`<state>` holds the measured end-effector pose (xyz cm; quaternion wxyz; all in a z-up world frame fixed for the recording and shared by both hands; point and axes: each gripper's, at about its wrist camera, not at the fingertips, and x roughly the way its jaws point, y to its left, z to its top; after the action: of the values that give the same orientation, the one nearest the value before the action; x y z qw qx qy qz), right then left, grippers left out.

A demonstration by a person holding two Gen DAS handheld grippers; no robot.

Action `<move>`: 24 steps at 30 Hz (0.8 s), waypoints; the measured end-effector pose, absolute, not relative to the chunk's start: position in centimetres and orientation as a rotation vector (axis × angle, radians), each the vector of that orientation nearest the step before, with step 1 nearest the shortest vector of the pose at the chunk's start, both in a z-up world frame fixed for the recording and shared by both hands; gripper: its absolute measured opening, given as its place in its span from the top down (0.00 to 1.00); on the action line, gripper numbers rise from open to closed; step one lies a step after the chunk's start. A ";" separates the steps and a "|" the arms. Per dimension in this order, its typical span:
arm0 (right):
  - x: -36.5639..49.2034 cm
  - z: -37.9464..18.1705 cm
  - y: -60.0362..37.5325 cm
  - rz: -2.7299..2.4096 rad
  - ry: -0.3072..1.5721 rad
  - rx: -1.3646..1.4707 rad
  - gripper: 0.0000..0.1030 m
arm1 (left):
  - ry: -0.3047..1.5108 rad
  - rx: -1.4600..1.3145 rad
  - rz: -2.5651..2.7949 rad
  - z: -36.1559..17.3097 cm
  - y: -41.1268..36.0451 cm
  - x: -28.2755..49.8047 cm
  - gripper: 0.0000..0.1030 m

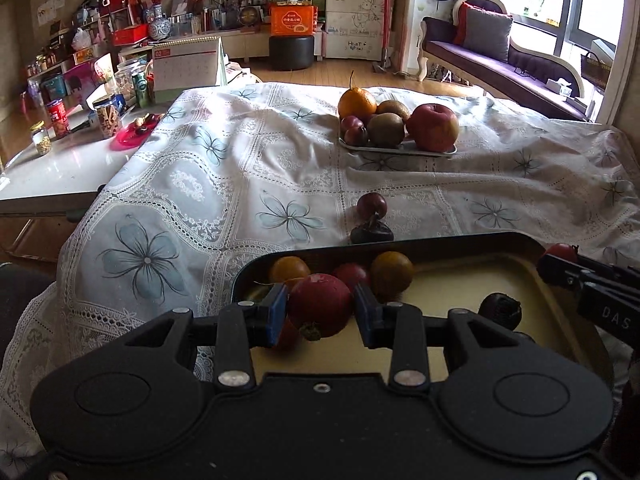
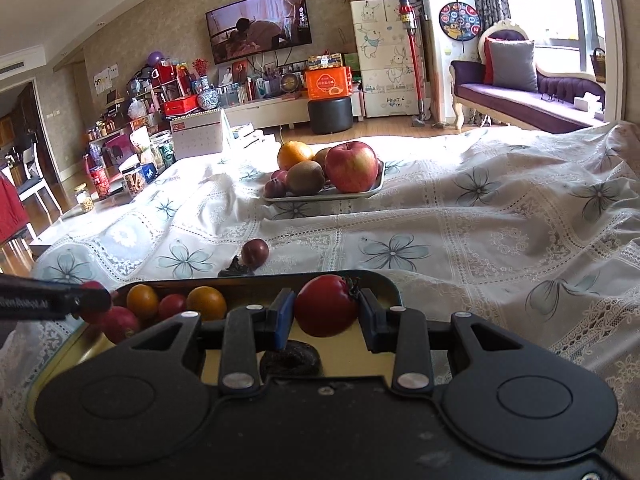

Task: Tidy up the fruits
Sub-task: 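Lower both fruits into the gold tray and open both grippers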

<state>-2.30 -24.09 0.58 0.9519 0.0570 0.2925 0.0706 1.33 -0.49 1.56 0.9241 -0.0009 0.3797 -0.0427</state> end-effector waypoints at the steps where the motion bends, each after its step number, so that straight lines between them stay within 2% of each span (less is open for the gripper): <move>1: -2.4 0.8 -24.0 0.135 0.605 0.114 0.65 | 0.785 -0.003 -0.090 1.6 -0.5 1.2 0.57; 10: -3.8 3.1 -22.2 0.156 0.597 0.054 0.65 | 0.773 0.010 -0.099 1.7 -0.8 0.1 0.57; 24: -3.2 2.1 -22.2 0.125 0.651 0.035 0.64 | 0.834 -0.008 -0.120 1.0 -1.0 0.3 0.56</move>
<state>-3.20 -22.20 2.12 0.9454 0.0174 0.3196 0.0613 0.32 -0.99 0.95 0.9125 -0.0038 0.4049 -0.0583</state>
